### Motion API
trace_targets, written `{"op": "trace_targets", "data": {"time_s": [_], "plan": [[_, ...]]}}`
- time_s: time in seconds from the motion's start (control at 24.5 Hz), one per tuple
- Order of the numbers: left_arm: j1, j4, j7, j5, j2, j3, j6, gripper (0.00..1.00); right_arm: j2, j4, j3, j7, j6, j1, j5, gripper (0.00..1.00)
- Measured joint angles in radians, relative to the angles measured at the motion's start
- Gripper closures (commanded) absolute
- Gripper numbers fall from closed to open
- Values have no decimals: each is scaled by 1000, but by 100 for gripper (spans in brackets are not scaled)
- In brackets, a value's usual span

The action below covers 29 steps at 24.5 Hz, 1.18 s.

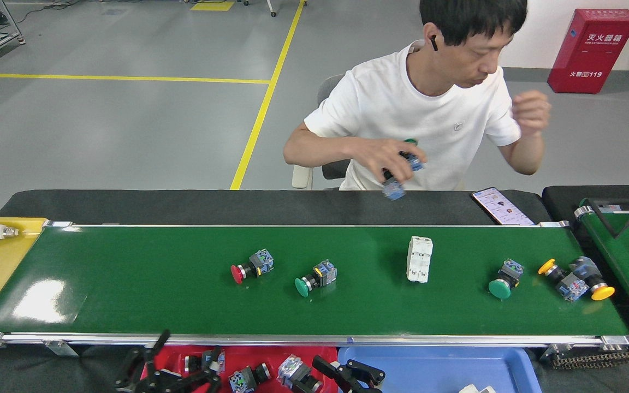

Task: Pick switch part from conveyor to tray
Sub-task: 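Lift the held buttons and release them into the red tray, then lower both grippers onto the next buttons and close them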

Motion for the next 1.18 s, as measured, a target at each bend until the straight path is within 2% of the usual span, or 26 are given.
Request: {"op": "trace_targets", "data": {"time_s": [0.08,0.2,0.33,0.49,0.65,0.82,0.94,1.06,1.1,1.18], "plan": [[8,11,-28,68,0,48,0,0,2,-1,-37,1,2,-14,-7,0],[15,27,-48,101,4,79,-1,0,27,-18,-212,2,15,-40,-10,2],[14,27,-54,100,4,73,-3,0,42,-49,-333,3,122,-50,-9,2],[-66,46,-55,-22,-9,13,18,0,-20,-63,-394,8,314,-36,21,3],[-252,208,-56,-99,-23,-91,92,0,-44,-65,-398,-20,434,26,64,3],[-411,404,-59,-129,-21,-147,143,0,-40,-34,-377,-31,523,10,152,3],[-499,519,-47,-133,-21,-156,155,0,-16,47,-272,-32,614,-70,204,2],[-547,581,-40,-137,-18,-158,159,0,-14,155,-174,-33,721,-170,210,2],[-561,597,-39,-141,-17,-162,161,4,-14,185,-148,-33,757,-201,210,2],[-587,628,-37,-160,-17,-183,162,19,-12,246,-107,-34,805,-253,207,2]]}}
